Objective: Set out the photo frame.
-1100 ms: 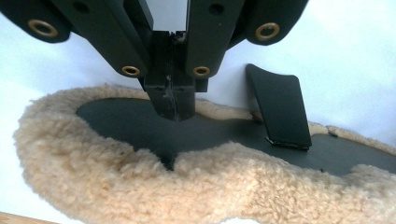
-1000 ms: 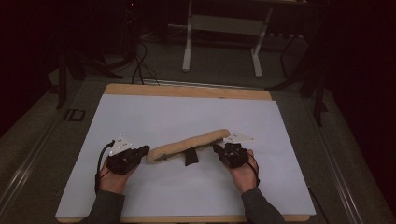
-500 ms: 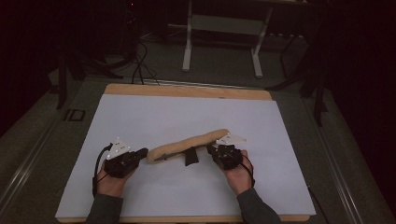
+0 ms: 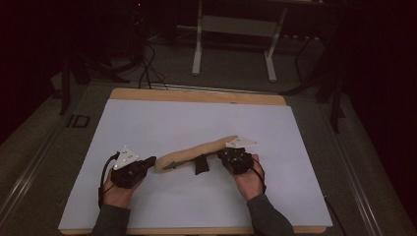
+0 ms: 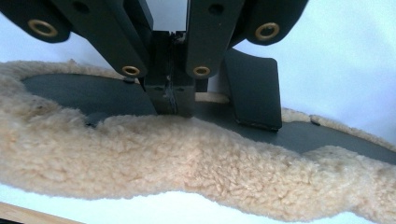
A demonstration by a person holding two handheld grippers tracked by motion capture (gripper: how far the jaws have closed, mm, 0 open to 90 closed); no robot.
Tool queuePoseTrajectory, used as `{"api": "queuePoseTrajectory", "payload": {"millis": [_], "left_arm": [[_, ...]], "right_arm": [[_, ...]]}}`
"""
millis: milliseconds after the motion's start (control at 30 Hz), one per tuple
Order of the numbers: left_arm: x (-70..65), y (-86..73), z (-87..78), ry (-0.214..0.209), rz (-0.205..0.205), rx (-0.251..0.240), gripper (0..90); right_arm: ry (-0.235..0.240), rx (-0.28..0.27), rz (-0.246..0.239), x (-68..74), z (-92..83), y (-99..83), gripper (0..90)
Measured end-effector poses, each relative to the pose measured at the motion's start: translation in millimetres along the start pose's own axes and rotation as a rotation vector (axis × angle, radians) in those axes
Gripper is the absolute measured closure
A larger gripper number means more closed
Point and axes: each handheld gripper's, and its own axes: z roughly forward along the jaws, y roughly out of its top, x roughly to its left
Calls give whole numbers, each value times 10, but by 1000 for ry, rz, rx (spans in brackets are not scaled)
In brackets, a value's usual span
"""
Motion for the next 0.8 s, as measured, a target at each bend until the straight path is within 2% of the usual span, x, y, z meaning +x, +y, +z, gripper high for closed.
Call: {"api": "queuePoseTrajectory", "payload": {"millis": [367, 600, 800], "left_arm": [[-44, -15, -20, -18, 15, 1, 896], [21, -7, 19, -24, 2, 5, 877], [-4, -8, 15, -36, 12, 12, 899]], "right_arm": [[-7, 4, 21, -55, 13, 24, 897], [-4, 5, 52, -119, 28, 43, 897], [-9, 10, 52, -126, 33, 59, 897]]}}
